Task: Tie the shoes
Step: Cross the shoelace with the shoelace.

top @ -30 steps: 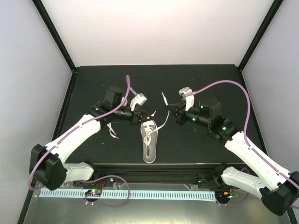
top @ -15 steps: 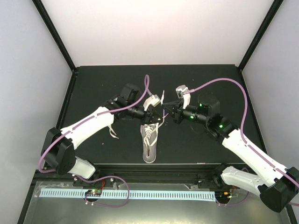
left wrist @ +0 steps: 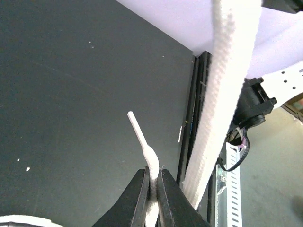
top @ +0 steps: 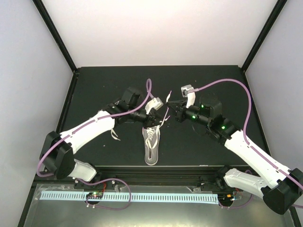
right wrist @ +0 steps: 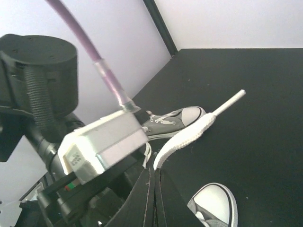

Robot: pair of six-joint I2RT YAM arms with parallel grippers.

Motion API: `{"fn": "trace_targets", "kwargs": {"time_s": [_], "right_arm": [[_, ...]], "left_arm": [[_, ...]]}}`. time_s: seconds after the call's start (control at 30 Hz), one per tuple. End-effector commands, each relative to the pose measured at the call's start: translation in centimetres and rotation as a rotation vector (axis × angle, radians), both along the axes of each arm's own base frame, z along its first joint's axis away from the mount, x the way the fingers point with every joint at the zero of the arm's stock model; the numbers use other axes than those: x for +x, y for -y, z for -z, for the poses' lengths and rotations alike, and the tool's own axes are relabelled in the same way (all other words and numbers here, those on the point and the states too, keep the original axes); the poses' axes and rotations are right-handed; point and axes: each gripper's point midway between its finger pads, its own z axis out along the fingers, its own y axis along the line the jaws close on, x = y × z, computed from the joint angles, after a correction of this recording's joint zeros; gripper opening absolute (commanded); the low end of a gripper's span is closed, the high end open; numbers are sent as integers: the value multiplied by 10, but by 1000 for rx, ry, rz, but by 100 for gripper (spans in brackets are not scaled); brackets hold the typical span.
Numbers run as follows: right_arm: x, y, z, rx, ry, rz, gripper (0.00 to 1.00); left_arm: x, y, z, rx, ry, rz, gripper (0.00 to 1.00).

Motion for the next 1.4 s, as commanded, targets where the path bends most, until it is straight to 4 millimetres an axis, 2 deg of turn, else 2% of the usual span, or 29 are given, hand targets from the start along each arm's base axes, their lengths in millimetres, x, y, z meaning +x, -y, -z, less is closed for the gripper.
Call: {"fn": "trace_targets", "kwargs": {"time_s": [0.0,0.13,0.33,0.87,1.2,1.37], "right_arm": [[3,10,-7,-2,10,63,2],[3,15,-2,-24,2,86,2],[4,14,-3,-22,0,86,2],[3,3,-5,10,-16,33,2],[6,-1,-1,12,-33,27,2],[10,3,-1,24,-48,71,2]], "left_arm": [[12,-8,-23,-44,90,-79,7],[9,-13,-32,-86,87,-70,8],[3,-11,-27,-90,54,-31,8],[20,-4,-13,-37,59,-73,13],[13,4,-7,-36,49,-40,15],[9,9,-3,-38,33,-28,16]]}}
